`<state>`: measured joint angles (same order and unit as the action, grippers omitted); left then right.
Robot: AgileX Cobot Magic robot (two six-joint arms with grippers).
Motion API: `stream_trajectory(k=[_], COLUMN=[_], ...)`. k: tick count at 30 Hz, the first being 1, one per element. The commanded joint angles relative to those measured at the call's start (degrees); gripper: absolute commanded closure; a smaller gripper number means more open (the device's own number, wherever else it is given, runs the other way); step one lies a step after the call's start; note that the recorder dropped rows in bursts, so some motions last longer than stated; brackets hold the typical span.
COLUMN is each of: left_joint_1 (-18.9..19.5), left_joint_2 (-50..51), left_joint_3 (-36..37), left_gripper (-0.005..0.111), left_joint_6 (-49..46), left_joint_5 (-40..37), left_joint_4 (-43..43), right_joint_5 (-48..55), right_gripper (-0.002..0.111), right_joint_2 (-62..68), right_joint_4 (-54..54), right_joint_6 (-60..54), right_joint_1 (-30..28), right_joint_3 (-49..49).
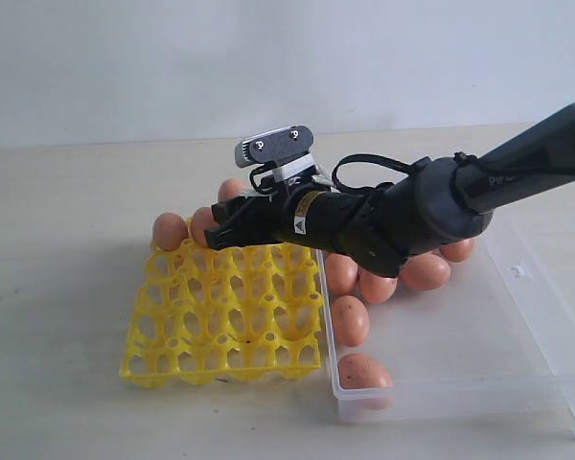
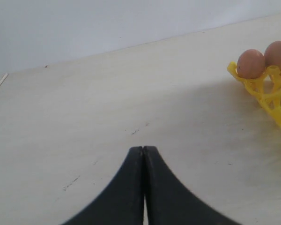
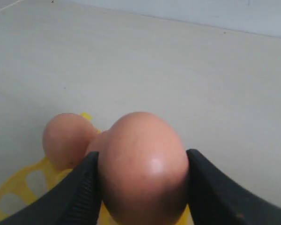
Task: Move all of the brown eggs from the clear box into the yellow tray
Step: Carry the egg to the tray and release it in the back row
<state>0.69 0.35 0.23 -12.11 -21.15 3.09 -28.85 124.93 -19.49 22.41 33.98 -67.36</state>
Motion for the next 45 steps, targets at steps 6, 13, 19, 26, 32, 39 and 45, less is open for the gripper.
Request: stream_trajectory(k=[6, 13, 19, 26, 32, 39, 45], left_joint_1=[0.13, 0.13, 0.13, 0.13, 0.13, 0.13, 0.13], left_joint_2=[-0.35, -0.35, -0.35, -0.35, -0.35, -0.35, -0.35], left_joint_3=[-0.23, -0.23, -0.23, -0.23, -0.23, -0.23, -0.23], left_gripper=[0.107, 0.107, 0.107, 0.107, 0.107, 0.107, 0.107], left_joint_6=[0.34, 0.23, 0.35, 0.35, 0.23, 0.34, 0.22], left_joint_5=[0.51, 0.51, 0.51, 0.51, 0.51, 0.51, 0.51], left_joint_4=[0.44, 0.44, 0.44, 0.44, 0.44, 0.44, 0.44], right_joint_5=[-1.31, -2.95, -2.93, -1.5, 1.92, 23.88, 58.7], right_gripper=[0.091, 0.08, 0.075, 0.043, 0.042, 0.059, 0.105], right_joint_2=[1.13, 1.13, 1.13, 1.13, -0.49, -18.34, -32.73], right_joint_4=[-1.45, -6.57, -6.64, -6.37, -6.37, -6.08, -1.01], right_joint_6=[0.33, 6.15, 3.3, 2.4, 3.75, 1.23, -9.74], right_joint_1=[-2.1, -2.1, -2.32, -2.45, -2.59, -2.59, -4.29], right_joint_3=[-1.05, -1.05, -1.05, -1.05, -1.05, -1.05, -1.05])
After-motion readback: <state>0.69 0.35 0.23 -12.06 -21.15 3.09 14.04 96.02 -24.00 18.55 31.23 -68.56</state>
